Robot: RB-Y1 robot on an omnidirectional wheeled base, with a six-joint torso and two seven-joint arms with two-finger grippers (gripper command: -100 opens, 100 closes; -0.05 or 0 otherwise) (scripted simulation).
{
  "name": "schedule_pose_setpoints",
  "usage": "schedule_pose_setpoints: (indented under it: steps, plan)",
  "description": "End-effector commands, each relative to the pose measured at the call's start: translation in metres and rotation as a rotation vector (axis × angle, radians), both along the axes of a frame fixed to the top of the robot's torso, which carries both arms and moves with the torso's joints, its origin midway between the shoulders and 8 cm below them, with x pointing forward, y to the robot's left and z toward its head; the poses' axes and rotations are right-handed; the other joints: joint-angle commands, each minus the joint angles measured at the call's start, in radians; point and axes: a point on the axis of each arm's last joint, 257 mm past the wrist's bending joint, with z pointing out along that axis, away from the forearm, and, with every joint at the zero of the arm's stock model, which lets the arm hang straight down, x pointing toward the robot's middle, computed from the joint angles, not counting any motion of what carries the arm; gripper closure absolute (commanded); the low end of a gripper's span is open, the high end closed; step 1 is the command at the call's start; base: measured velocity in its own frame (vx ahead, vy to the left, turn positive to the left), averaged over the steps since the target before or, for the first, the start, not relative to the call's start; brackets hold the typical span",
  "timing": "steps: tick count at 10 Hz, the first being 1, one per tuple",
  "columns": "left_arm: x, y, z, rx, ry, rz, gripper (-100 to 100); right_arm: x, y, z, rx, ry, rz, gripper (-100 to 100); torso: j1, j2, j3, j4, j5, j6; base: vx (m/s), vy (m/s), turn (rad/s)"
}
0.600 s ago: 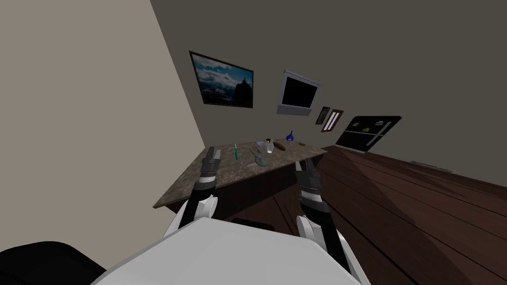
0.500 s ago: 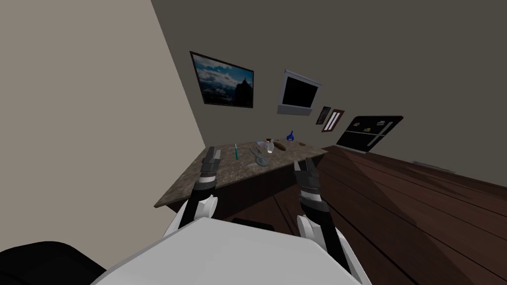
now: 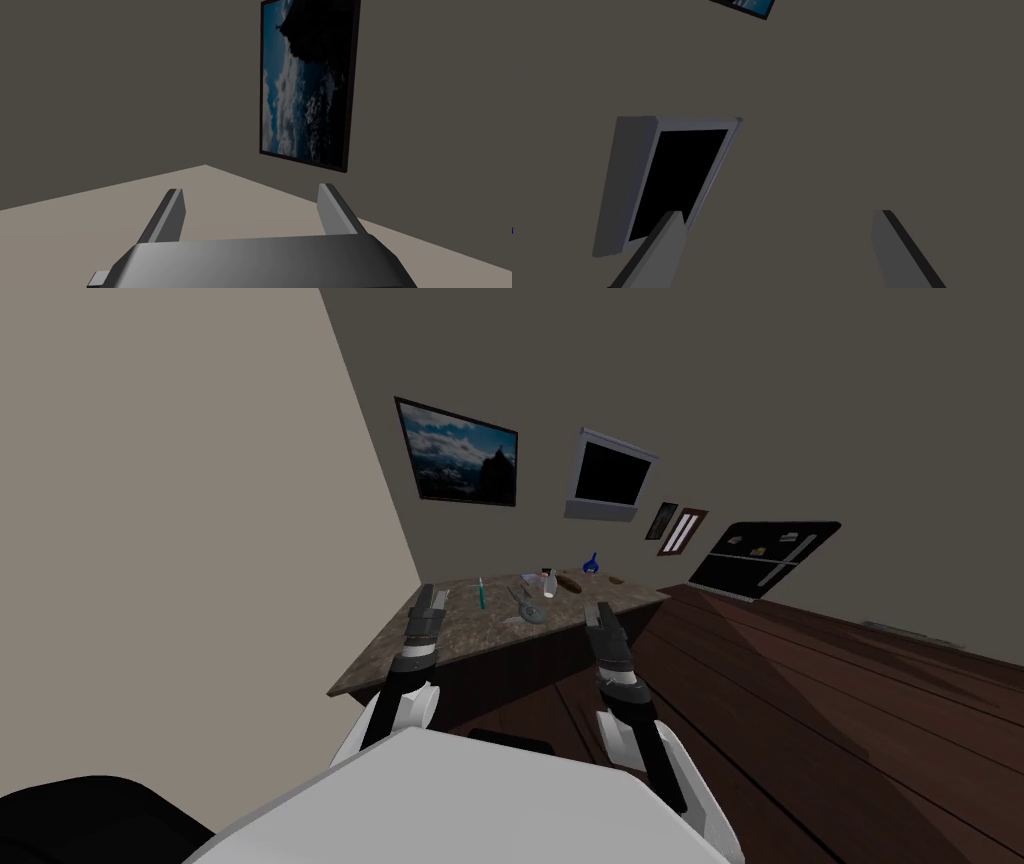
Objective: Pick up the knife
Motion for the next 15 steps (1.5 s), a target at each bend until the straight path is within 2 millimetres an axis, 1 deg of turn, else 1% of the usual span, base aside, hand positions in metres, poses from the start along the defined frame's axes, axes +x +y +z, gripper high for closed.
schedule_pose_setpoints:
  steps: [1, 2, 3, 4, 5, 6, 7, 8, 9, 10, 11, 12, 13, 15]
  plan:
    - [0.0, 0.0, 0.0, 0.0, 0.0, 0.0, 0, -0.001, 0.014, 0.006, -0.074, -0.045, 0.013, -100, 0.0, 0.0, 0.0, 0.0, 0.0, 0.0, -0.012, 0.006, 0.053]
    - [0.0, 0.0, 0.0, 0.0, 0.0, 0.0, 0, 0.0, 0.015, 0.005, -0.082, -0.045, 0.012, -100, 0.0, 0.0, 0.0, 0.0, 0.0, 0.0, -0.008, 0.003, 0.031]
    - [0.0, 0.0, 0.0, 0.0, 0.0, 0.0, 0, -0.001, 0.028, 0.009, -0.139, -0.086, 0.027, -100, 0.0, 0.0, 0.0, 0.0, 0.0, 0.0, -0.011, 0.005, 0.067]
    - [0.0, 0.0, 0.0, 0.0, 0.0, 0.0, 0, -0.001, 0.03, 0.008, -0.15, -0.086, 0.025, -100, 0.0, 0.0, 0.0, 0.0, 0.0, 0.0, -0.009, 0.003, 0.03]
    - [0.0, 0.0, 0.0, 0.0, 0.0, 0.0, 0, -0.001, 0.043, 0.011, -0.205, -0.13, 0.043, -100, 0.0, 0.0, 0.0, 0.0, 0.0, 0.0, -0.009, 0.004, 0.063]
    - [0.0, 0.0, 0.0, 0.0, 0.0, 0.0, 0, -0.001, 0.045, 0.009, -0.221, -0.13, 0.04, -100, 0.0, -0.001, 0.0, 0.0, 0.0, 0.0, -0.008, 0.003, 0.043]
    - [0.0, 0.0, 0.0, 0.0, 0.0, 0.0, 0, -0.002, 0.059, 0.012, -0.275, -0.175, 0.061, -100, 0.0, -0.001, 0.0, 0.0, 0.0, 0.0, -0.009, 0.006, 0.067]
    - [0.0, 0.0, 0.0, 0.0, 0.0, 0.0, 0, -0.002, 0.062, 0.01, -0.296, -0.176, 0.058, -100, 0.0, -0.001, 0.0, 0.0, 0.0, 0.0, -0.007, 0.005, 0.041]
    - [0.0, 0.0, 0.0, 0.0, 0.0, 0.0, 0, -0.003, 0.076, 0.012, -0.343, -0.224, 0.084, -100, 0.0, -0.001, 0.0, 0.0, 0.0, 0.0, -0.008, 0.005, 0.063]
    - [0.0, 0.0, 0.0, 0.0, 0.0, 0.0, 0, -0.003, 0.081, 0.009, -0.373, -0.224, 0.079, -100, 0.0, -0.001, 0.0, 0.0, 0.0, 0.0, -0.006, 0.003, 0.053]
    - [0.0, 0.0, 0.0, 0.0, 0.0, 0.0, 0, -0.005, 0.095, 0.01, -0.417, -0.273, 0.108, -100, 0.0, -0.001, 0.0, 0.0, 0.0, 0.0, -0.007, 0.004, 0.083]
    - [0.0, 0.0, 0.0, 0.0, 0.0, 0.0, 0, -0.004, 0.099, 0.006, -0.448, -0.272, 0.104, -100, 0.0, -0.001, -0.001, 0.0, 0.0, 0.0, -0.004, 0.002, 0.044]
    - [0.0, 0.0, 0.0, 0.0, 0.0, 0.0, 0, -0.006, 0.113, 0.006, -0.492, -0.319, 0.135, -100, 0.0, -0.001, -0.001, 0.0, 0.0, 0.0, -0.004, 0.005, 0.093]
    - [0.0, 0.0, 0.0, 0.0, 0.0, 0.0, 0, -0.005, 0.119, 0.001, -0.534, -0.321, 0.13, -100, 0.0, -0.001, -0.001, 0.0, 0.0, 0.0, 0.0, 0.001, 0.015]
